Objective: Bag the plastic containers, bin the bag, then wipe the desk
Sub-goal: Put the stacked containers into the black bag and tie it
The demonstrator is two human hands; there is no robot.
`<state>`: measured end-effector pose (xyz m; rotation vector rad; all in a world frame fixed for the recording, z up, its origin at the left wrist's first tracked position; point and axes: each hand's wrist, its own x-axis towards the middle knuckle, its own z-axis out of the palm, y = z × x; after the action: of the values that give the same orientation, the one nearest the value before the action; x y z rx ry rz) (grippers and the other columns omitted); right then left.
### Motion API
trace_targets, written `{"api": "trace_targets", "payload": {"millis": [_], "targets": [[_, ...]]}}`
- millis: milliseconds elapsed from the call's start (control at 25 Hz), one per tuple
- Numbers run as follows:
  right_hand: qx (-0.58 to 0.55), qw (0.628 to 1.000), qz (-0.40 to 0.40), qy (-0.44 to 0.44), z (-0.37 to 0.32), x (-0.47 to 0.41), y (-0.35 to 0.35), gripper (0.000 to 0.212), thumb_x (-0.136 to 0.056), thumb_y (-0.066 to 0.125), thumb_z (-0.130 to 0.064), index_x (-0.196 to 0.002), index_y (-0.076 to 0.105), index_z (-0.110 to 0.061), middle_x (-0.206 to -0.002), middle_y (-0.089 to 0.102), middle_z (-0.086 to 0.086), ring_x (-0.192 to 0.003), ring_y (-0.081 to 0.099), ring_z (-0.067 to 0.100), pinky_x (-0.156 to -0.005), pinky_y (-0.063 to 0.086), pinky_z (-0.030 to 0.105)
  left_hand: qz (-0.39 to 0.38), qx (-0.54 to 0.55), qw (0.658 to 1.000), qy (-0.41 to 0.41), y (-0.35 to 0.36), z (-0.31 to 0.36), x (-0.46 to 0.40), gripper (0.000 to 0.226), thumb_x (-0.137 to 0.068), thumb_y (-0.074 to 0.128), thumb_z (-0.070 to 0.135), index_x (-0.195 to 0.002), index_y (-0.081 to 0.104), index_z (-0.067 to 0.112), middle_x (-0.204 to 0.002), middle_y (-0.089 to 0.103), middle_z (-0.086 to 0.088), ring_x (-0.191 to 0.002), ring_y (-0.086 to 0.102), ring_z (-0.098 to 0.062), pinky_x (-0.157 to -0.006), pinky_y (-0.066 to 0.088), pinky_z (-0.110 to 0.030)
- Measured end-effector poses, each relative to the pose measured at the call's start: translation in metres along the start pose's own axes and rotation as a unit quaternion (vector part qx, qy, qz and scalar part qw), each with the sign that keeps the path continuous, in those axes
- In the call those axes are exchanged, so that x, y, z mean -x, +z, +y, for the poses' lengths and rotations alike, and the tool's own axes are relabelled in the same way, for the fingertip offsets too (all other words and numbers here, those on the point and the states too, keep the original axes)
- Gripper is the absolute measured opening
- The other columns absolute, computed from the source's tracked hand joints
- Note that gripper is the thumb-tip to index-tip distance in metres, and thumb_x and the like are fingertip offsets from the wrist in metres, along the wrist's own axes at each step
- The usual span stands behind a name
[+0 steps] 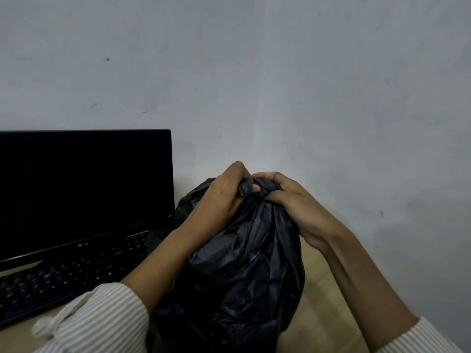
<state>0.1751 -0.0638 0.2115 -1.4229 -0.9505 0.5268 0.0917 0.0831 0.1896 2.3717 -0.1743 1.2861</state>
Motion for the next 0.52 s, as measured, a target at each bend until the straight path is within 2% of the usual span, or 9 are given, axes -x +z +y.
{"api": "trace_targets", "payload": {"millis": [120, 200, 320, 520], "targets": [[-0.201, 0.978, -0.033, 0.041, 0.002, 0.002, -0.006, 0.035, -0.088, 0.05, -0.013, -0.12, 0.062, -0.004, -0.112, 0.068, 0.014, -0.104, 0.065, 0.026, -0.092, 0.051, 0.036, 0.018, 0.002, 1.0, 0.01, -0.002, -0.001, 0.0, 0.019, -0.092, 0.059, 0.017, -0.087, 0.049, 0.002, -0.086, 0.055, 0.003, -0.076, 0.053, -0.01, -0.066, 0.04, -0.017], [-0.265, 0.962, -0.003, 0.06, 0.001, -0.002, -0.006, 0.027, -0.093, 0.049, -0.014, -0.111, 0.066, -0.004, -0.102, 0.07, 0.015, -0.093, 0.068, 0.024, -0.081, 0.055, 0.033, 0.031, -0.01, 0.999, 0.033, -0.005, -0.001, 0.001, 0.018, -0.089, 0.065, 0.015, -0.088, 0.053, 0.002, -0.096, 0.055, -0.005, -0.083, 0.054, -0.007, -0.073, 0.041, -0.014], [-0.242, 0.966, 0.084, 0.033, -0.001, -0.008, -0.005, 0.015, -0.091, 0.056, -0.005, -0.099, 0.069, -0.006, -0.084, 0.07, 0.009, -0.072, 0.068, 0.016, -0.065, 0.057, 0.024, 0.073, 0.021, 0.997, 0.019, -0.016, 0.001, 0.0, 0.019, -0.081, 0.073, 0.014, -0.082, 0.058, 0.001, -0.098, 0.052, -0.01, -0.086, 0.06, 0.002, -0.08, 0.045, -0.011], [-0.142, 0.964, 0.217, -0.062, 0.002, -0.024, -0.008, 0.019, -0.091, 0.056, 0.004, -0.088, 0.069, -0.008, -0.075, 0.066, 0.004, -0.065, 0.062, 0.012, -0.063, 0.054, 0.02, 0.082, 0.079, 0.992, -0.049, -0.033, 0.003, 0.003, 0.026, -0.076, 0.076, 0.009, -0.069, 0.056, -0.006, -0.081, 0.051, -0.013, -0.082, 0.064, 0.007, -0.072, 0.043, -0.006]]}}
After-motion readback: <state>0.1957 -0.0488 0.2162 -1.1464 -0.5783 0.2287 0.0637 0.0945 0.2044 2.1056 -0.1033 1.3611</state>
